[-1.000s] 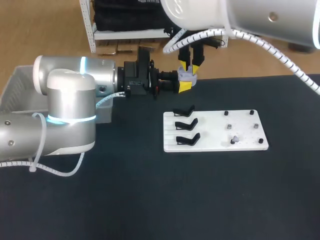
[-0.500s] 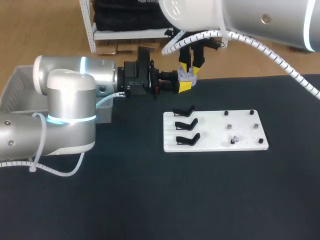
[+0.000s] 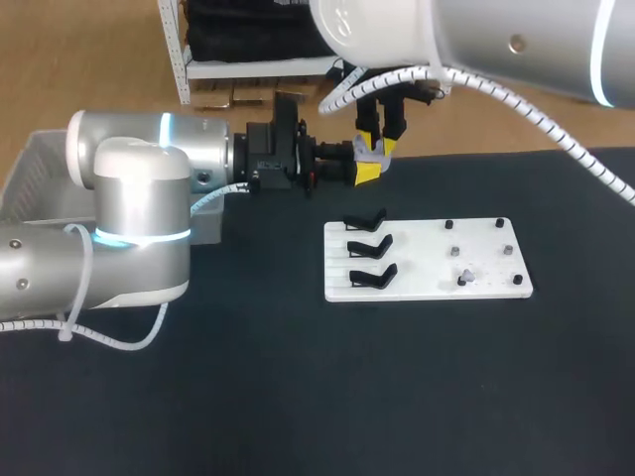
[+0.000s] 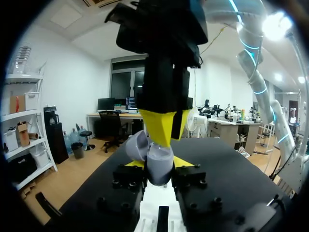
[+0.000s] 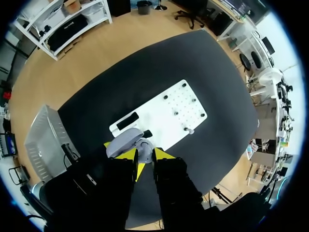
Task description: Pick up each earbud case from the left stands, insert the matching earbuds, close the lid, and place the case in the box.
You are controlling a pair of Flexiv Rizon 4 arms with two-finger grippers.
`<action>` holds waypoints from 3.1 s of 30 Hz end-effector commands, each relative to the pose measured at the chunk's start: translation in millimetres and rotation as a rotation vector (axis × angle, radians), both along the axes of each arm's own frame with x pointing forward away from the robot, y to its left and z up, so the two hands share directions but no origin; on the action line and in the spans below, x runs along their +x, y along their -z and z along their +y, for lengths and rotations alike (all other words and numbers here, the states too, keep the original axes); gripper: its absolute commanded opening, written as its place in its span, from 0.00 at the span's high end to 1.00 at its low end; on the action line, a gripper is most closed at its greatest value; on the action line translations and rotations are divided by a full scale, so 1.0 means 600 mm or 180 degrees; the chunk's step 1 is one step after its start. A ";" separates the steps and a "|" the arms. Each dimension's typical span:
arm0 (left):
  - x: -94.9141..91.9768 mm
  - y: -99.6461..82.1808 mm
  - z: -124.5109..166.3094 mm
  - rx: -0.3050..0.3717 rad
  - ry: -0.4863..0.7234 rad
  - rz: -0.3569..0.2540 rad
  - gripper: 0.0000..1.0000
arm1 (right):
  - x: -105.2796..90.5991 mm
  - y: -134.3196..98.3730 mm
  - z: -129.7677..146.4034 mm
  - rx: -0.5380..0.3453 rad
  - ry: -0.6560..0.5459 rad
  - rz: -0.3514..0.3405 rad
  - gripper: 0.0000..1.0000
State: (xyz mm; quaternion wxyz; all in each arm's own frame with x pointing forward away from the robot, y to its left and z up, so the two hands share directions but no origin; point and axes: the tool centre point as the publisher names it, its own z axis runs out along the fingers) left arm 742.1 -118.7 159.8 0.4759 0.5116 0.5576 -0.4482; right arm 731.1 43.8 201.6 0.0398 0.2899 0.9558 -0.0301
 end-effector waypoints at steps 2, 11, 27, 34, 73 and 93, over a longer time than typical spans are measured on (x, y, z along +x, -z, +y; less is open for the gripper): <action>-0.001 0.002 0.001 -0.0028 -0.0023 -0.0022 1.00 | -0.004 -0.001 -0.001 -0.0011 -0.0004 0.0006 0.74; -0.001 0.002 0.001 -0.0028 -0.0023 -0.0022 1.00 | -0.015 -0.015 -0.003 0.0069 -0.0108 -0.0096 0.59; -0.001 0.002 0.001 -0.0028 -0.0023 -0.0022 1.00 | -0.078 -0.053 -0.091 0.0692 -0.0659 -0.1043 0.00; -0.001 0.002 0.001 -0.0028 -0.0023 -0.0022 1.00 | -0.111 -0.051 -0.129 0.0628 -0.0833 -0.1312 0.00; -0.001 0.002 0.001 -0.0028 -0.0023 -0.0022 1.00 | -0.184 0.148 -0.206 0.0436 -0.1118 -0.1275 0.00; -0.001 0.002 0.001 -0.0028 -0.0023 -0.0022 1.00 | -0.174 0.236 -0.204 0.0655 -0.0905 -0.0907 0.00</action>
